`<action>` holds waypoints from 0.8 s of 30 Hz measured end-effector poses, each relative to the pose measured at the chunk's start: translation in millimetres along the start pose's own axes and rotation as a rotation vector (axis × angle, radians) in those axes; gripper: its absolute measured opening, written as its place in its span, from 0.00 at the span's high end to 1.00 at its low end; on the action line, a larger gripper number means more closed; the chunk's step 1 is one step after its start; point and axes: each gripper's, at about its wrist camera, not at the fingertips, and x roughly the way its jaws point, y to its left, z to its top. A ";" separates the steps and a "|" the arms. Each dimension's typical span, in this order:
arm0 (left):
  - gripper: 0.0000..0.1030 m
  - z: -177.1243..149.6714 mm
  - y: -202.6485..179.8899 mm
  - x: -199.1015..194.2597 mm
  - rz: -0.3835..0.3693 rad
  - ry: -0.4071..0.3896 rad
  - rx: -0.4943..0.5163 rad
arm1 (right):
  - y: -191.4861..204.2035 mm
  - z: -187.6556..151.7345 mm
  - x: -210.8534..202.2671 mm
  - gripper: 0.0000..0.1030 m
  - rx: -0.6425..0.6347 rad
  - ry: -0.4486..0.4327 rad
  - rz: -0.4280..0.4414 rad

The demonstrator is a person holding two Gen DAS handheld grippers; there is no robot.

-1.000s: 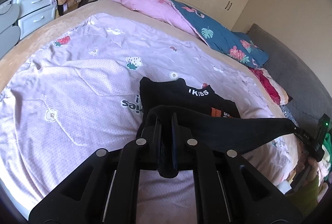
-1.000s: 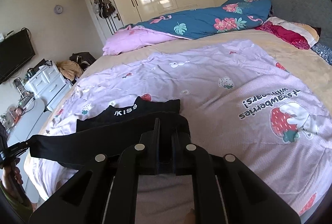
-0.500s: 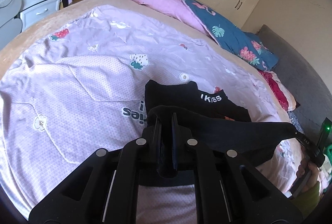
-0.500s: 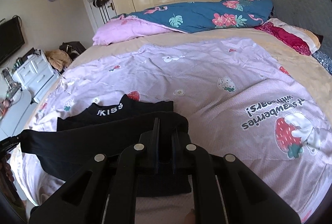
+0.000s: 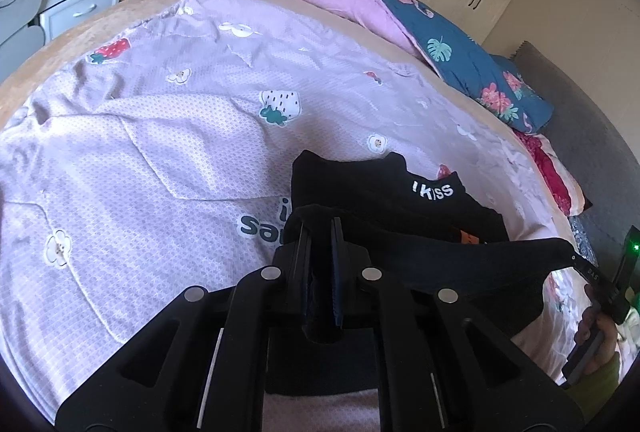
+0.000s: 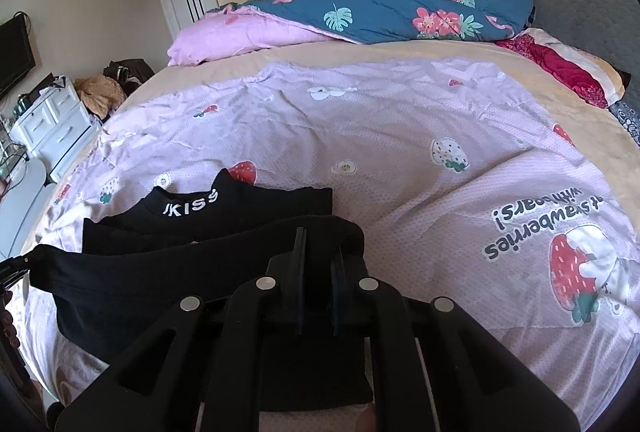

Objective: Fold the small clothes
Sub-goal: 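Lower the folded hem onto the collar with both tools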

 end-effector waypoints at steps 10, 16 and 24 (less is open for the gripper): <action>0.80 -5.6 -1.8 -7.8 0.035 -0.033 0.021 | 2.9 -1.2 0.5 0.69 -0.016 -0.036 -0.043; 0.64 -25.6 -17.0 -18.9 0.033 -0.032 0.095 | 19.7 -14.2 -18.8 0.71 -0.070 -0.067 0.009; 0.91 -60.6 -40.0 -1.6 0.057 0.053 0.232 | 61.8 -43.7 -5.8 0.88 -0.191 0.039 0.099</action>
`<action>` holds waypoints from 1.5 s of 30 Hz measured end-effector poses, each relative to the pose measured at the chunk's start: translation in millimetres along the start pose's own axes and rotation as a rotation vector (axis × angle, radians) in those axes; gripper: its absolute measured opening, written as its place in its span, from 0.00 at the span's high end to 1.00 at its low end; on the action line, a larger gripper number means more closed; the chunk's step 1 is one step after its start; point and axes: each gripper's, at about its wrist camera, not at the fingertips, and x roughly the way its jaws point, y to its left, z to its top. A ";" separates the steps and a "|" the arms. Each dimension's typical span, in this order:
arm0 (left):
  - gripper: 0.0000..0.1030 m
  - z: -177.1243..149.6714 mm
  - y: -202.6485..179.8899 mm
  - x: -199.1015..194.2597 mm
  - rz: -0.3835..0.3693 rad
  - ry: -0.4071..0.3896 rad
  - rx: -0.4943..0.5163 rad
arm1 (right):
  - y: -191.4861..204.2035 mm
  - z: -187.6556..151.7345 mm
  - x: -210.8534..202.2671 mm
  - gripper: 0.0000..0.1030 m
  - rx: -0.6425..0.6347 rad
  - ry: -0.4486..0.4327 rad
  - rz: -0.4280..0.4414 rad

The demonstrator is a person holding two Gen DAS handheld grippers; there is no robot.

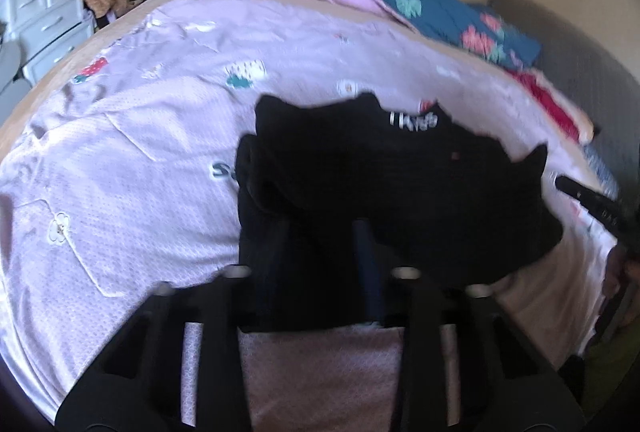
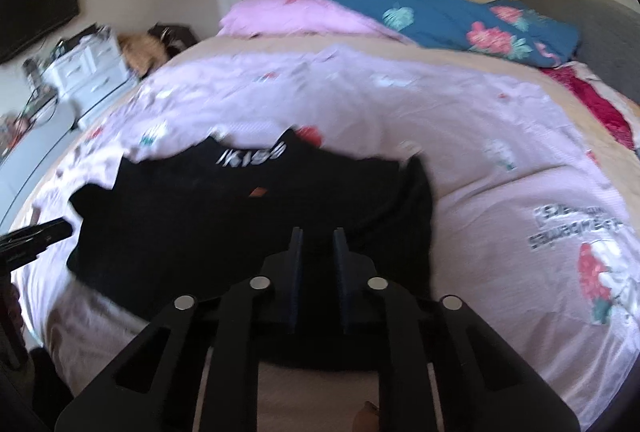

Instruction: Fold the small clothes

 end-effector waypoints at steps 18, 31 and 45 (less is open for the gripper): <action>0.96 18.9 -15.9 57.9 0.084 0.025 0.058 | 12.0 -2.7 84.2 0.91 -0.024 0.172 -0.063; 0.96 71.3 6.0 93.1 0.049 -0.014 -0.054 | -5.3 41.3 117.2 0.91 0.032 0.104 -0.048; 0.62 83.8 47.3 72.2 0.025 -0.090 -0.133 | -62.3 54.1 106.8 0.59 0.096 0.045 -0.194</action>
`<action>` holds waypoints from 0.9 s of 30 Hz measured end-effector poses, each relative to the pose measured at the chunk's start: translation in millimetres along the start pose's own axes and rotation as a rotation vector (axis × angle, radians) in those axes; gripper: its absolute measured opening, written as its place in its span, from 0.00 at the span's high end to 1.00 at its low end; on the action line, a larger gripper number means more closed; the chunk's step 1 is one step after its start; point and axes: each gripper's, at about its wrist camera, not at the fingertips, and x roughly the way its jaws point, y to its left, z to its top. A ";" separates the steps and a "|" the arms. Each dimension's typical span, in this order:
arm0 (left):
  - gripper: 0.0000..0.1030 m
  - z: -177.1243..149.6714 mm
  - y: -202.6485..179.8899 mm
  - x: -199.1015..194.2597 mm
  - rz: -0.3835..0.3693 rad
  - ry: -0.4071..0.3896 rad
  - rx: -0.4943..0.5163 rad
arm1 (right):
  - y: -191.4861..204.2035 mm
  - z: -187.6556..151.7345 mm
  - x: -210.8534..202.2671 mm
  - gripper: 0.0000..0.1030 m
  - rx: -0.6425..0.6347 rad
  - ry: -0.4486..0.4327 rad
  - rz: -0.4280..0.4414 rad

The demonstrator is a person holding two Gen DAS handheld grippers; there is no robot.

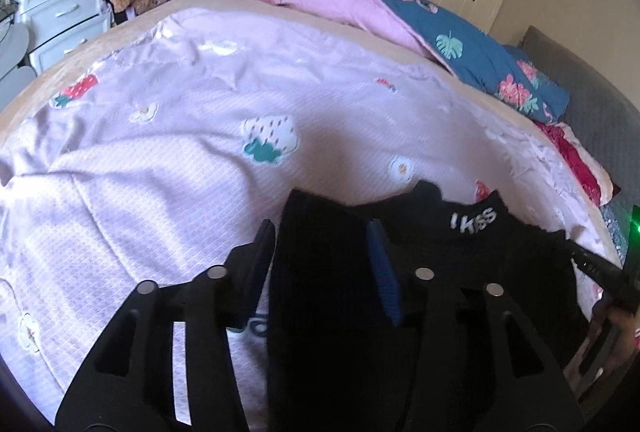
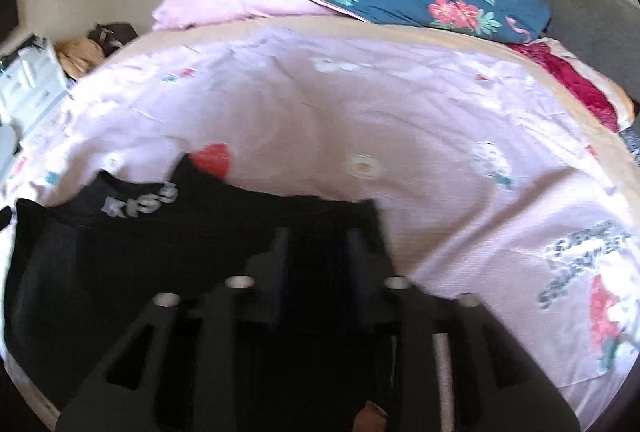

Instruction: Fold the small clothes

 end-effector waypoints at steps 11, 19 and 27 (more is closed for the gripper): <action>0.74 -10.2 0.8 21.0 0.001 0.046 0.031 | -13.8 -7.3 14.0 0.75 0.012 0.028 0.053; 0.95 -5.0 -0.6 11.3 -0.004 0.006 0.036 | -18.6 -6.1 -2.7 0.92 0.049 -0.016 0.112; 0.95 6.3 0.8 -11.0 -0.047 -0.067 0.020 | -42.6 4.7 -37.5 0.92 0.162 -0.125 0.192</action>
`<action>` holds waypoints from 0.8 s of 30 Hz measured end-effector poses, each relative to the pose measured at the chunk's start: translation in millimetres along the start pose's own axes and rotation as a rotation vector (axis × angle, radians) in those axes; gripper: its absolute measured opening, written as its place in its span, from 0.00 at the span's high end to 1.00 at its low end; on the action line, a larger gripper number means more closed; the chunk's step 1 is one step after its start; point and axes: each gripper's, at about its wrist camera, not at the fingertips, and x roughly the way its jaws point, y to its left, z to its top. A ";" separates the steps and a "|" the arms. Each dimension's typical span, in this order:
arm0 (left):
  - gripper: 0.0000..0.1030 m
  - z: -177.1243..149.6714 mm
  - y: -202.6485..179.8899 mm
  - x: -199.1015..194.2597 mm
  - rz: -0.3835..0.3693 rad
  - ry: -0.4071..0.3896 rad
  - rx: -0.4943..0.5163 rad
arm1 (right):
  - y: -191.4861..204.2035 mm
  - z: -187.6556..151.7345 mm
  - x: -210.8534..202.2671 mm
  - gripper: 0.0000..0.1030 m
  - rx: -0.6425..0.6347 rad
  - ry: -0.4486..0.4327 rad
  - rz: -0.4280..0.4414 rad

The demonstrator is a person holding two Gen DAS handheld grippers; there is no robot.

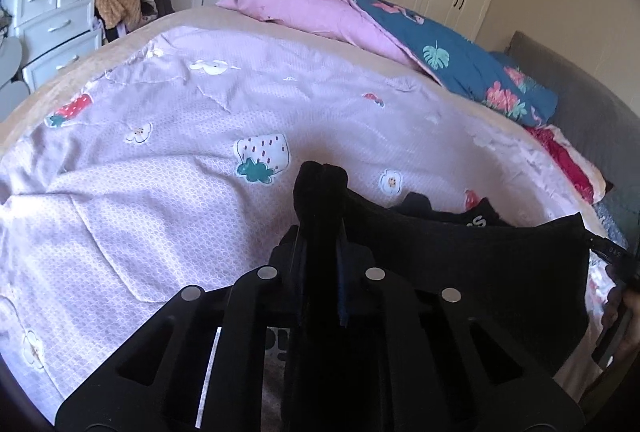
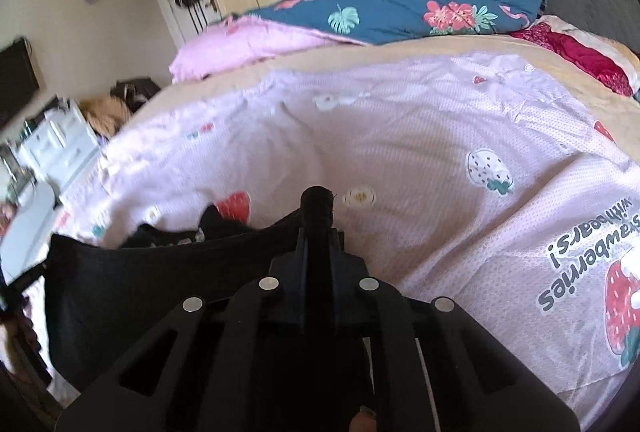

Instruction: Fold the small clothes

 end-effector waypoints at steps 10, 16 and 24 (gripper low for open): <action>0.95 5.8 7.7 4.3 -0.005 -0.019 -0.047 | 1.7 8.0 7.4 0.92 0.023 -0.031 -0.022; 0.95 4.3 10.0 16.3 0.016 -0.006 -0.049 | -3.7 6.9 18.2 0.92 0.025 -0.021 -0.067; 0.95 -1.7 14.4 28.2 0.028 0.033 -0.062 | -0.7 -0.1 31.7 0.92 -0.021 0.000 -0.124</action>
